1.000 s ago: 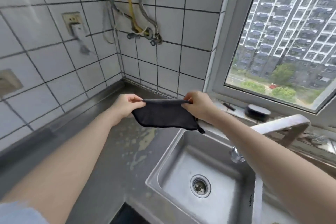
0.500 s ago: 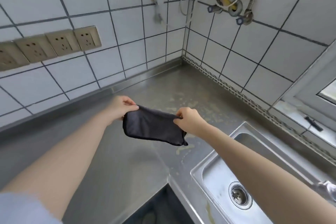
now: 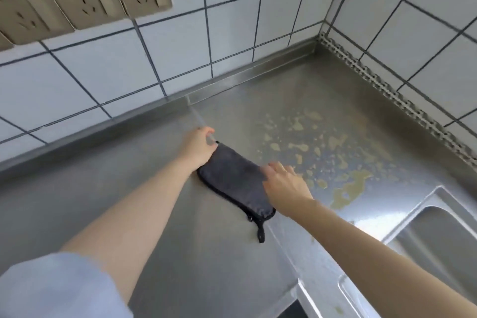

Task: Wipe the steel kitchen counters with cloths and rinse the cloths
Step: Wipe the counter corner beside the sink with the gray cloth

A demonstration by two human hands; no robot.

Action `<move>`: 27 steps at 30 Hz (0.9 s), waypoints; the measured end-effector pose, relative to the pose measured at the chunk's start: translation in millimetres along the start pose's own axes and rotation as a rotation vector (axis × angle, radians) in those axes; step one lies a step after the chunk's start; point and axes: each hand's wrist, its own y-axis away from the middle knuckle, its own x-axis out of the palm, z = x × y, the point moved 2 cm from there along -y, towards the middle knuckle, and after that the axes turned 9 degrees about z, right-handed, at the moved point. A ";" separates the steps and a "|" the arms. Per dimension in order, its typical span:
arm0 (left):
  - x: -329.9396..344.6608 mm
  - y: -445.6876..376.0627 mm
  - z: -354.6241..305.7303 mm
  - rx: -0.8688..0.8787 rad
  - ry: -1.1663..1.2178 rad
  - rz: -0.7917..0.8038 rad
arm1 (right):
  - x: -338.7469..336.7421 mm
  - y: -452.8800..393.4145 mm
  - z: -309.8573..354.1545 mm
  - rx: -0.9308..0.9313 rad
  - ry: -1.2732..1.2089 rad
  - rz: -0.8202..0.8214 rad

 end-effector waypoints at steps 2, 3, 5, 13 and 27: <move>10.3 -10.4 14.7 0.019 -0.127 -0.091 | 10.9 -19.8 12.5 -0.254 0.168 -0.008; 14.3 -16.5 21.8 0.049 -0.167 -0.135 | 16.8 -32.1 20.4 -0.368 0.225 -0.005; 19.1 -23.0 29.4 0.119 -0.235 -0.210 | 26.8 -49.7 34.9 -0.495 0.256 0.010; 16.5 -44.5 46.9 0.188 -0.222 -0.363 | 41.2 -96.0 35.3 -0.539 0.207 -0.124; 58.9 -96.8 -4.4 -0.017 -0.358 -0.231 | -28.6 -194.9 -74.4 0.139 -0.072 -0.380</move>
